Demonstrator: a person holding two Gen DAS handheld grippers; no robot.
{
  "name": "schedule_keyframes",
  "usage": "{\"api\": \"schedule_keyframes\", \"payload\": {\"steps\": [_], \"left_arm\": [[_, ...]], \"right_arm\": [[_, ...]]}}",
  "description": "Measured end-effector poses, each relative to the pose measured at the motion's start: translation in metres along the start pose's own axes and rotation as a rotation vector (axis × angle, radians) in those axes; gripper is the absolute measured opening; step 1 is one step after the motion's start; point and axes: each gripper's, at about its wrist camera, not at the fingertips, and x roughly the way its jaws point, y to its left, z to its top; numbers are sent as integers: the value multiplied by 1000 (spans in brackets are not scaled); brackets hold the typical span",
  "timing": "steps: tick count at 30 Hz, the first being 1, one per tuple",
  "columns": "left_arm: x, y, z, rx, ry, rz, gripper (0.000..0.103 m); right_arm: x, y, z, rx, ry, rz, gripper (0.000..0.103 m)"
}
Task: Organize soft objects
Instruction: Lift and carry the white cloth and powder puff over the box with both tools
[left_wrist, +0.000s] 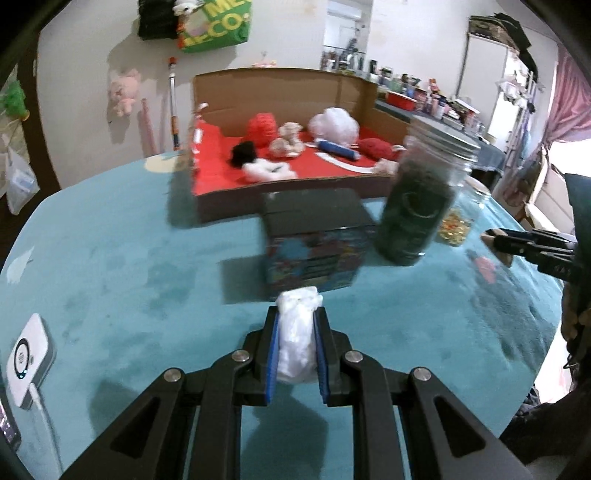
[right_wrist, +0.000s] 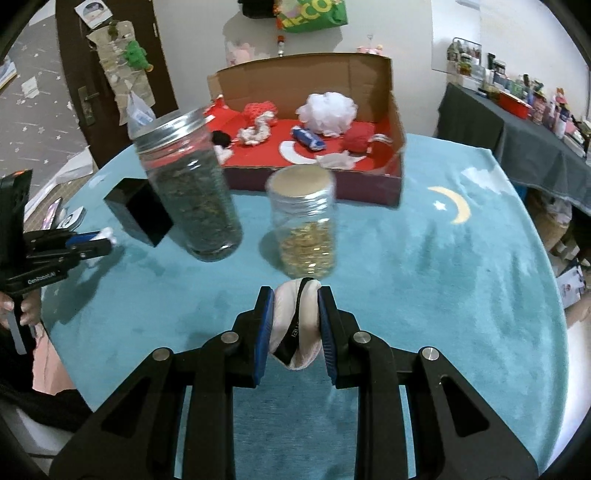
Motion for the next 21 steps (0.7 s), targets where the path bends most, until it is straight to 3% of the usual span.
{"api": "schedule_keyframes", "payload": {"steps": [6,21], "left_arm": [[4,25,7,4,-9,37,18],[27,51,39,90,-5,-14,18]], "right_arm": [[4,-20,8,20,6,-16,23],[24,-42,43,-22,18,-10,23]]}}
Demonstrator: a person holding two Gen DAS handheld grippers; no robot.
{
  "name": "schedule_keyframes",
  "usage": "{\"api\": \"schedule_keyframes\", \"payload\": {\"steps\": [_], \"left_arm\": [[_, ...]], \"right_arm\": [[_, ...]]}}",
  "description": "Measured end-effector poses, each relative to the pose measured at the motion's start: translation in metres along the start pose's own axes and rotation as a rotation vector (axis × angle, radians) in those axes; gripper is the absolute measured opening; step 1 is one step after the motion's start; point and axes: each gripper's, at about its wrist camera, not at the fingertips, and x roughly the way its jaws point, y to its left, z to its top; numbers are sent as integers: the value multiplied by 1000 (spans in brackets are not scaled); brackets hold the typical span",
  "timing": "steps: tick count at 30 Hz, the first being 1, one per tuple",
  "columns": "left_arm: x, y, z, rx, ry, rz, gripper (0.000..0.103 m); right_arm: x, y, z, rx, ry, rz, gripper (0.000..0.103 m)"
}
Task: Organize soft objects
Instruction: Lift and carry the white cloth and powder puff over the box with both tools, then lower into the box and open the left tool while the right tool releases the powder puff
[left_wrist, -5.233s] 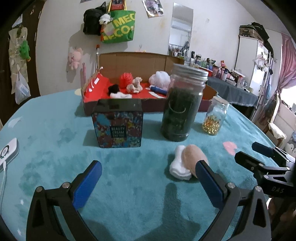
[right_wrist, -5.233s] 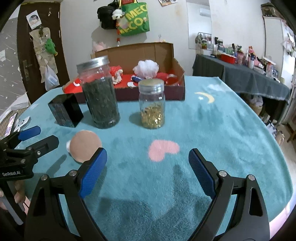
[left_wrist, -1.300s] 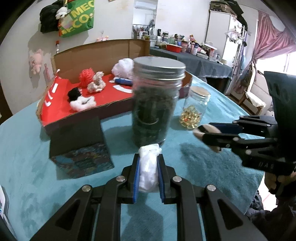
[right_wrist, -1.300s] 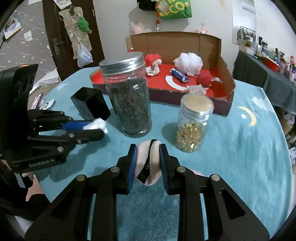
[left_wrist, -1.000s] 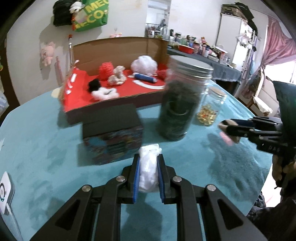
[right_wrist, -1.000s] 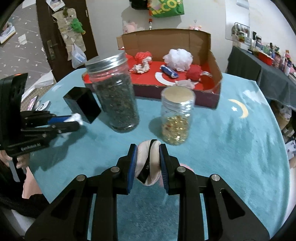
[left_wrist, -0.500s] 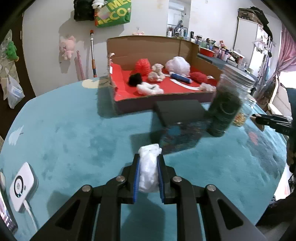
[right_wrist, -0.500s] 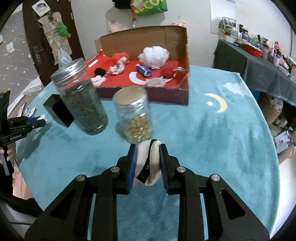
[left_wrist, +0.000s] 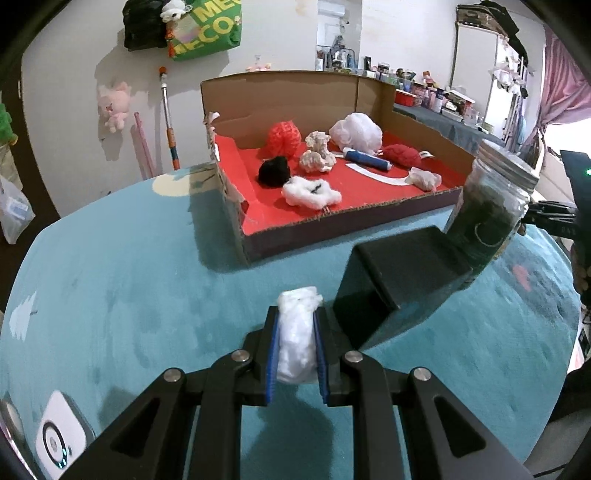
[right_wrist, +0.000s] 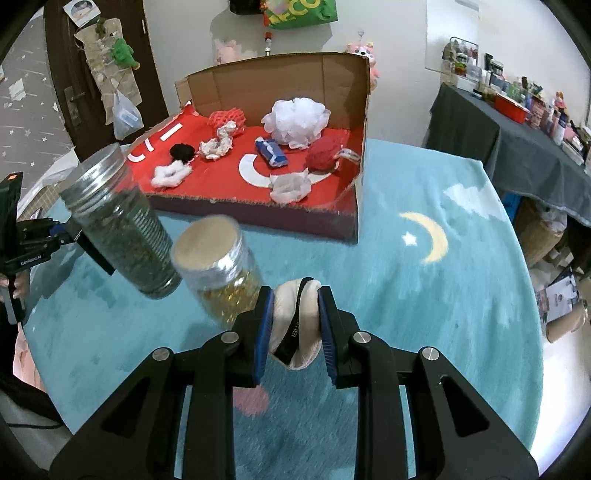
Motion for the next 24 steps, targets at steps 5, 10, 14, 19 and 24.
{"api": "schedule_keyframes", "payload": {"steps": [5,10,14,19,24], "left_arm": [[-6,3,16,24,-22,-45,18],[-14,-1,39,68,-50,-63,18],[-14,-10,62,99,-59,-93,18],[0,-26,97,129,-30,-158,18],[30,-39,131,119,39,-213,18]], "right_arm": [[-1,-3,14,-22,-19,35,23],[-4,-3,30,-51,-37,54,23],[-2,1,50,-85,-45,70,23],[10,12,77,-124,-41,117,23],[36,24,106,-152,6,180,23]]}}
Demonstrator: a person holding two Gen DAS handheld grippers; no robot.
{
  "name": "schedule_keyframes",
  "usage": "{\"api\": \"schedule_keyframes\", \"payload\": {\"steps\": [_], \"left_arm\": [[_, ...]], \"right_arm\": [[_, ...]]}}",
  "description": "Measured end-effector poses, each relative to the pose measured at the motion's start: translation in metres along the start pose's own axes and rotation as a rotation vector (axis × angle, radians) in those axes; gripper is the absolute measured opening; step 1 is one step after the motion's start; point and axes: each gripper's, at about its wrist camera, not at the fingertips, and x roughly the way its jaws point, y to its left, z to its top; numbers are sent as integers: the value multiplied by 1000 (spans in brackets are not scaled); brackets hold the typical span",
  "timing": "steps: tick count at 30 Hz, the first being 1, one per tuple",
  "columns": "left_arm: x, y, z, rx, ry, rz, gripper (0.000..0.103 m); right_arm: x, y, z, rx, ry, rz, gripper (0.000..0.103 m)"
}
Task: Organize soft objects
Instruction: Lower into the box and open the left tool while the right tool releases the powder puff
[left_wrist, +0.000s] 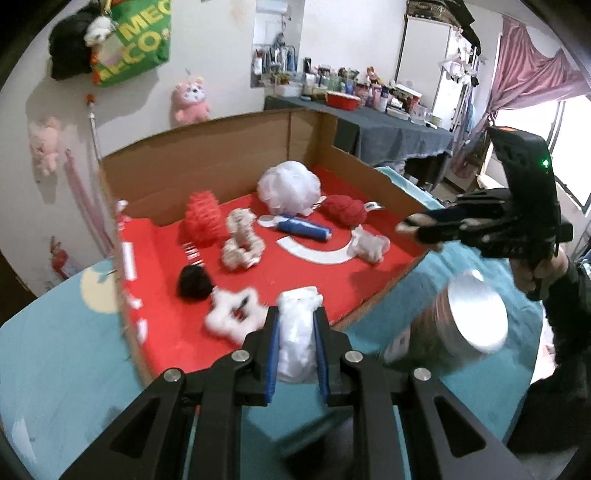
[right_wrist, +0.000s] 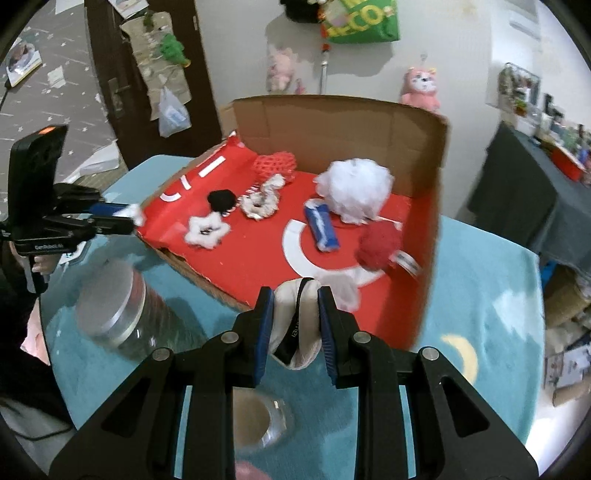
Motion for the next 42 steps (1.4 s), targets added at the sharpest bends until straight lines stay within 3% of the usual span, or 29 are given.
{"api": "schedule_keyframes", "payload": {"steps": [8,17,29,34,38,42], "left_arm": [[57,-5,36,4,132,-50,18],[116,-4,45,-8,271,-24,19],[129,5,50,-27,318,-5,20],[131,4,50,-30,324,1,34],[130,5,48,-40,316,18,42],[115,10,48,-62,277,44,61]], "right_arm": [[57,-3,37,12,128,69,23],[108,-8,52,43,272,66,23],[132,-6,51,32,346,39,25],[134,-7,51,33,354,38,30],[139,-6,50,33,361,11,47],[137,-8,48,45,359,-10,49]]}}
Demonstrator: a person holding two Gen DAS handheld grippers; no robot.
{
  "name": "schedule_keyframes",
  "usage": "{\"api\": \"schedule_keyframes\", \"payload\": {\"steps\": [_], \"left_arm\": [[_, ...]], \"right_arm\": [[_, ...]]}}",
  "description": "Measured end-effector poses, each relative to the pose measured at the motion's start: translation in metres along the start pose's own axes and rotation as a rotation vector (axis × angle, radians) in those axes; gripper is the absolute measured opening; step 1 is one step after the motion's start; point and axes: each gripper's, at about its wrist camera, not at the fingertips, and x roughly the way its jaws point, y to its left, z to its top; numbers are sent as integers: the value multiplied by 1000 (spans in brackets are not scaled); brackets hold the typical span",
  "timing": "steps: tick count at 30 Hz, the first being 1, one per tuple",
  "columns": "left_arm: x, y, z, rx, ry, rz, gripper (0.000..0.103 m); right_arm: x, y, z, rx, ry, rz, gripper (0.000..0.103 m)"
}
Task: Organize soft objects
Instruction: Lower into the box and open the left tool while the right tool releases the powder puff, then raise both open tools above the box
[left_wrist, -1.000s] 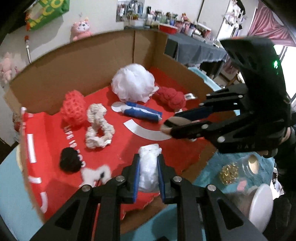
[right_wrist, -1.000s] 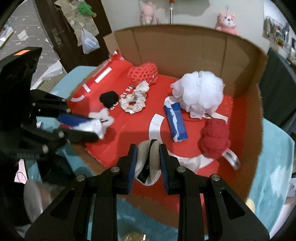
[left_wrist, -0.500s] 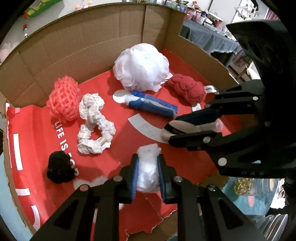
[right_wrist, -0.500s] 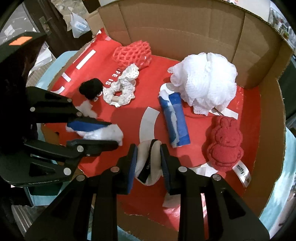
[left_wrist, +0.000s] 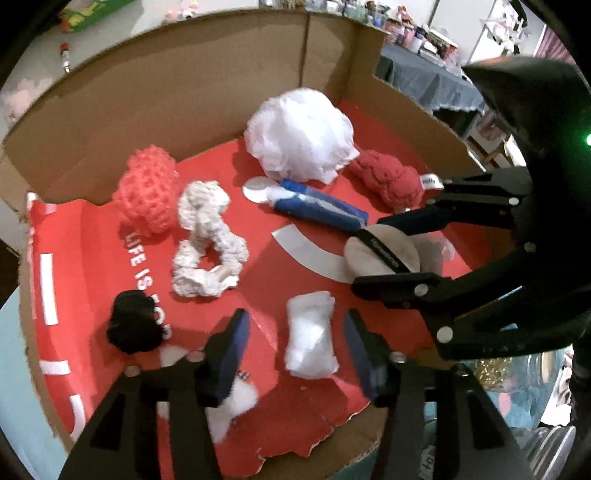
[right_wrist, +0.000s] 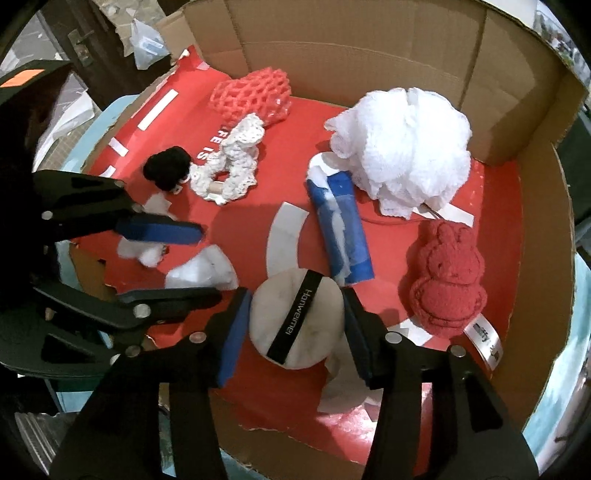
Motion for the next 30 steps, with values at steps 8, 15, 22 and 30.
{"api": "schedule_keyframes", "payload": {"steps": [8,15,22,30], "left_arm": [[-38,6,-14,-74,-99,34,84],[-68,7,-34,-193,-180,78,99],[-70,12,-51,-293,-182,144,102],[-57,15,-60,-353,-141,172,102]], "right_arm": [[-26,-1,-8,44,-53,-44,67],[-54,6,-19,105,-97,-125,72],[-67,9,-42,230,-115,-215,79],[-61,6,-61,312,-121,-222,79]]}}
